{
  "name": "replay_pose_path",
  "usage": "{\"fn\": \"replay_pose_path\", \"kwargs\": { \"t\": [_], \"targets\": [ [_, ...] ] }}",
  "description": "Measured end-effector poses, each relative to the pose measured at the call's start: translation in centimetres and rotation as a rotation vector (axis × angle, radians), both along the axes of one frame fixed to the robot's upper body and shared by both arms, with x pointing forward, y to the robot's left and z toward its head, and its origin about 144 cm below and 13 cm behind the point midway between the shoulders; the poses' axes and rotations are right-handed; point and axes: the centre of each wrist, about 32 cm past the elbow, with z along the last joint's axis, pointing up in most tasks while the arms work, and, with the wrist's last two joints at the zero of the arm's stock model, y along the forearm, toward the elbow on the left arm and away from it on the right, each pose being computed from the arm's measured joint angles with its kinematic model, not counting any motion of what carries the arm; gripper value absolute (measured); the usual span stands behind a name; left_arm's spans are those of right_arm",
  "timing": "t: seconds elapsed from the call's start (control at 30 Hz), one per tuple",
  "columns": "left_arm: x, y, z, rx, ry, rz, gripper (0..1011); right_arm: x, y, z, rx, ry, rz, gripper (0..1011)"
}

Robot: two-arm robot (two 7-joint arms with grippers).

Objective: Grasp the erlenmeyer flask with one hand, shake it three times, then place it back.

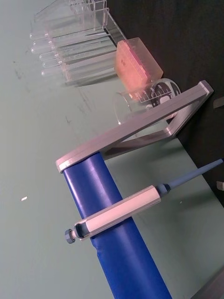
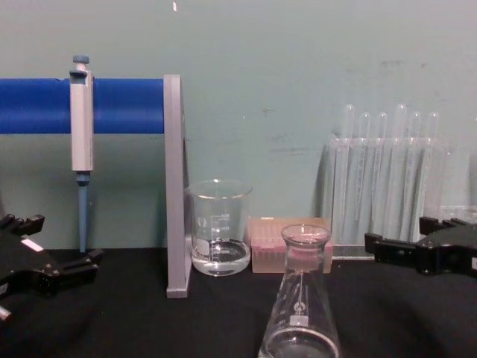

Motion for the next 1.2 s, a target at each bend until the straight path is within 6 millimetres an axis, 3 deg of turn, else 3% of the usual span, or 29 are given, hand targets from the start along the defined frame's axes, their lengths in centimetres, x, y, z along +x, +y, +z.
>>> {"fn": "replay_pose_path", "kwargs": {
  "t": [1.2],
  "targets": [
    [0.00, 0.00, 0.00, 0.000, 0.000, 0.000, 1001, 0.00, 0.00, 0.00, 0.000, 0.000, 0.000, 1000]
  ]
}}
